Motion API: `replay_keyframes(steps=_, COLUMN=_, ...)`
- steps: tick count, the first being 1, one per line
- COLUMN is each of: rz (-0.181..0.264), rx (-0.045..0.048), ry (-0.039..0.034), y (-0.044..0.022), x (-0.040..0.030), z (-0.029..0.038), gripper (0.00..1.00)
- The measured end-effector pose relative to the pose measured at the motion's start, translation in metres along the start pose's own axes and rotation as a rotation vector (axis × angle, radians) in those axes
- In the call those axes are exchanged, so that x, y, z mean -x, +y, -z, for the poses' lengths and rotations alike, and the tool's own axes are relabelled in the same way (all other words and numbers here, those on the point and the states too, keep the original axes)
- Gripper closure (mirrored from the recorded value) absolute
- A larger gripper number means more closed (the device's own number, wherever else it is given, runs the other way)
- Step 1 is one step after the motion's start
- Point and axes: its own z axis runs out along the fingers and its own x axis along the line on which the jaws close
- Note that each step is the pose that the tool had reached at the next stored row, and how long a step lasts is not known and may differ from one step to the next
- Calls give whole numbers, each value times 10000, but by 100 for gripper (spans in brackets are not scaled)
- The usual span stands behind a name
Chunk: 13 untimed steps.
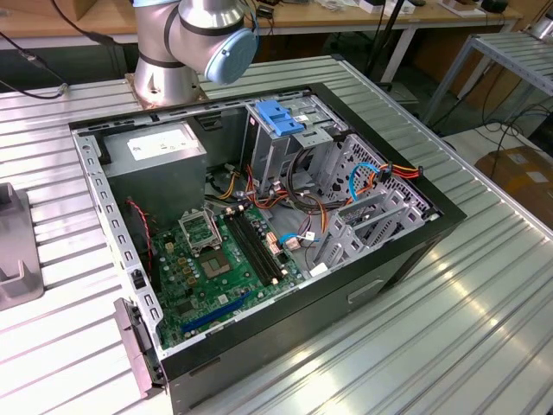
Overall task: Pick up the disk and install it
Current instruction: 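Pick up the disk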
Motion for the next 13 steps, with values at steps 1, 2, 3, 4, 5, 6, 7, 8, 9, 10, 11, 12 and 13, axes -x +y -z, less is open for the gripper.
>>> replay_keyframes(steps=1, rz=113, rx=3, ry=5, y=0, x=0, z=0, gripper=90)
replay_keyframes(steps=2, rz=211, rx=5, ry=9, y=0, x=0, z=0, gripper=90)
replay_keyframes(steps=3, rz=314, rx=8, ry=13, y=0, x=0, z=0, gripper=90)
replay_keyframes(steps=4, rz=408, rx=10, ry=18, y=0, x=0, z=0, gripper=90)
replay_keyframes(steps=5, rz=500, rx=13, ry=22, y=0, x=0, z=0, gripper=90)
replay_keyframes(steps=6, rz=555, rx=14, ry=24, y=0, x=0, z=0, gripper=90)
replay_keyframes(steps=7, rz=633, rx=16, ry=27, y=0, x=0, z=0, gripper=90)
replay_keyframes(steps=8, rz=689, rx=17, ry=30, y=0, x=0, z=0, gripper=90)
replay_keyframes(steps=9, rz=759, rx=19, ry=33, y=0, x=0, z=0, gripper=90)
replay_keyframes(steps=10, rz=815, rx=20, ry=35, y=0, x=0, z=0, gripper=90)
replay_keyframes(steps=11, rz=901, rx=22, ry=39, y=0, x=0, z=0, gripper=90)
replay_keyframes(steps=12, rz=966, rx=24, ry=42, y=0, x=0, z=0, gripper=90)
replay_keyframes(steps=13, rz=1078, rx=26, ry=47, y=0, x=0, z=0, gripper=90)
